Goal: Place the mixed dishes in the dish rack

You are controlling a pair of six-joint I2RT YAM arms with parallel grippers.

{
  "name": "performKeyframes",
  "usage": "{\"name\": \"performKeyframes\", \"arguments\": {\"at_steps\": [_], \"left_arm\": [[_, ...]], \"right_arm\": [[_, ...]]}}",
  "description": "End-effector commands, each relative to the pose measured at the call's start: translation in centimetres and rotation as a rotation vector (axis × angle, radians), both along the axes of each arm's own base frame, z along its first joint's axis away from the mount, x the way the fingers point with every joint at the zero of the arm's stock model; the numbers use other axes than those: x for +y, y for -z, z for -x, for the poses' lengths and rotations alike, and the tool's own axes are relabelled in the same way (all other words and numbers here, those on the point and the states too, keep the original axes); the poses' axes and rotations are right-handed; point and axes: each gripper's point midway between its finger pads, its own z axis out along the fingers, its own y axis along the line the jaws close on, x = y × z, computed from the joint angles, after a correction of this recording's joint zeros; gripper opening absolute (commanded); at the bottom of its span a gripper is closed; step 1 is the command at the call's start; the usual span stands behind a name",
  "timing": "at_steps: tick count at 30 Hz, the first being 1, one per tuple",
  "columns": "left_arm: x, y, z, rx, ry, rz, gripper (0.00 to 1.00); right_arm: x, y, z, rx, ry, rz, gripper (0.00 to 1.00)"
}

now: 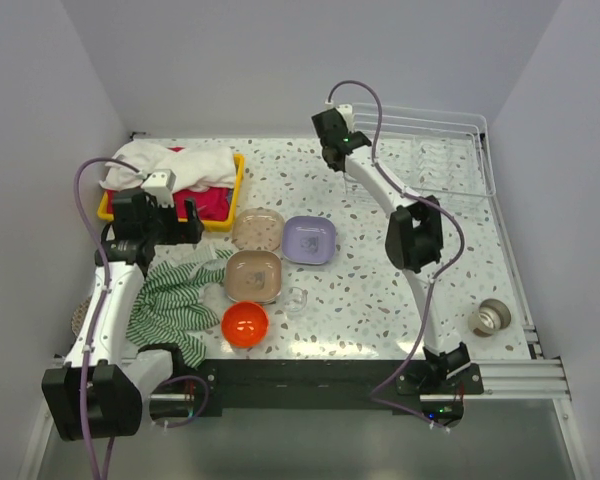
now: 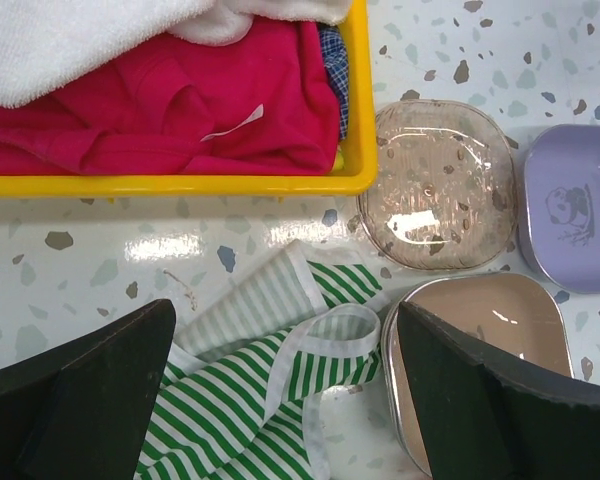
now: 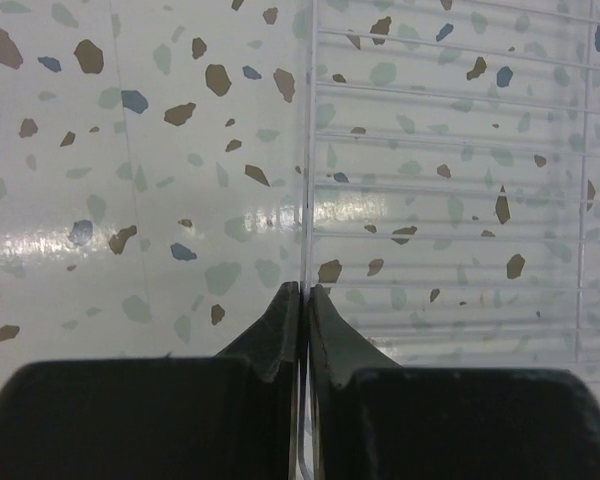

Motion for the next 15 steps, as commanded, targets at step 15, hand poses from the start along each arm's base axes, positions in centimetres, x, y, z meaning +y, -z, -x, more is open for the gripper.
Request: {"name": "performKeyframes", "arguments": {"at_steps": [15], "left_arm": [[-2.1,-1.0,0.6,-0.105,0.078,0.088,0.97]], "right_arm": [[-2.0,-10.8,9.0,-0.080,-0.298,-0.009,0.00]]}}
